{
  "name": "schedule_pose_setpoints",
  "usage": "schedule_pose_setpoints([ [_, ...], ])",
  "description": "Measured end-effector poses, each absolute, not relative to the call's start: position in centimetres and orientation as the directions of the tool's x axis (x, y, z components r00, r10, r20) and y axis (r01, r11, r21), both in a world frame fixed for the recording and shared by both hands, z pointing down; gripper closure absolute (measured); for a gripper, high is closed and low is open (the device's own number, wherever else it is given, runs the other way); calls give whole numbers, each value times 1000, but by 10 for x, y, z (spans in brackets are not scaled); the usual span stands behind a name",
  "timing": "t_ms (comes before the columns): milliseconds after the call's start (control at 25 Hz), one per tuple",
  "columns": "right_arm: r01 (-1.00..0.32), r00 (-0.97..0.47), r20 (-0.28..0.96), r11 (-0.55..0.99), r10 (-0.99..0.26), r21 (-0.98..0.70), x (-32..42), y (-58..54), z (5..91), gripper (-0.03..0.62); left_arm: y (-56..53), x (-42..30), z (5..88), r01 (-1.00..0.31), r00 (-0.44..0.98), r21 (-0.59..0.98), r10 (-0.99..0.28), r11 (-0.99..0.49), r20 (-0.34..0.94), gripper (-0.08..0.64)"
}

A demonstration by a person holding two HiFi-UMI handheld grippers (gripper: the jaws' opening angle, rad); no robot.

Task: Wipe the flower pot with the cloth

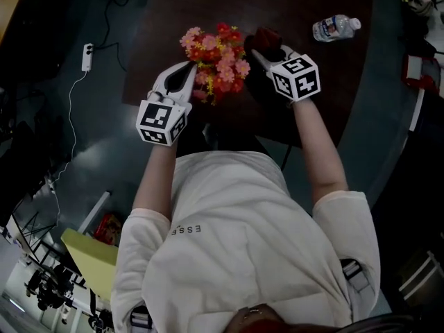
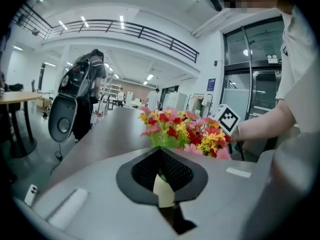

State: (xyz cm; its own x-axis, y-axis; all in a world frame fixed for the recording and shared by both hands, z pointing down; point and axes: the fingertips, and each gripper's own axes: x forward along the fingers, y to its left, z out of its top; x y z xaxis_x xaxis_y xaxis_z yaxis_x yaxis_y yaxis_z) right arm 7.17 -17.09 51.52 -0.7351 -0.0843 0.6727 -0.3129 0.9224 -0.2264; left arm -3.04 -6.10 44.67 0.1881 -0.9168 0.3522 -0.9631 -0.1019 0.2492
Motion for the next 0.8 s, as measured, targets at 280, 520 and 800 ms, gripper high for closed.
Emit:
schedule_pose_setpoints([
  [280, -598, -648, 650, 794, -396, -112, 113, -118, 512, 546, -49, -47, 445, -968, 176, 226, -932, -106, 317, 545],
  [520, -802, -453, 670, 597, -588, -18, 130, -84, 520, 546, -41, -53, 456, -912, 383, 274, -870, -304, 310, 545],
  [800, -923, -290, 702, 383, -650, -27, 106, -3, 536, 546, -14, -88, 448, -836, 544, 265, -788, -480, 289, 545],
])
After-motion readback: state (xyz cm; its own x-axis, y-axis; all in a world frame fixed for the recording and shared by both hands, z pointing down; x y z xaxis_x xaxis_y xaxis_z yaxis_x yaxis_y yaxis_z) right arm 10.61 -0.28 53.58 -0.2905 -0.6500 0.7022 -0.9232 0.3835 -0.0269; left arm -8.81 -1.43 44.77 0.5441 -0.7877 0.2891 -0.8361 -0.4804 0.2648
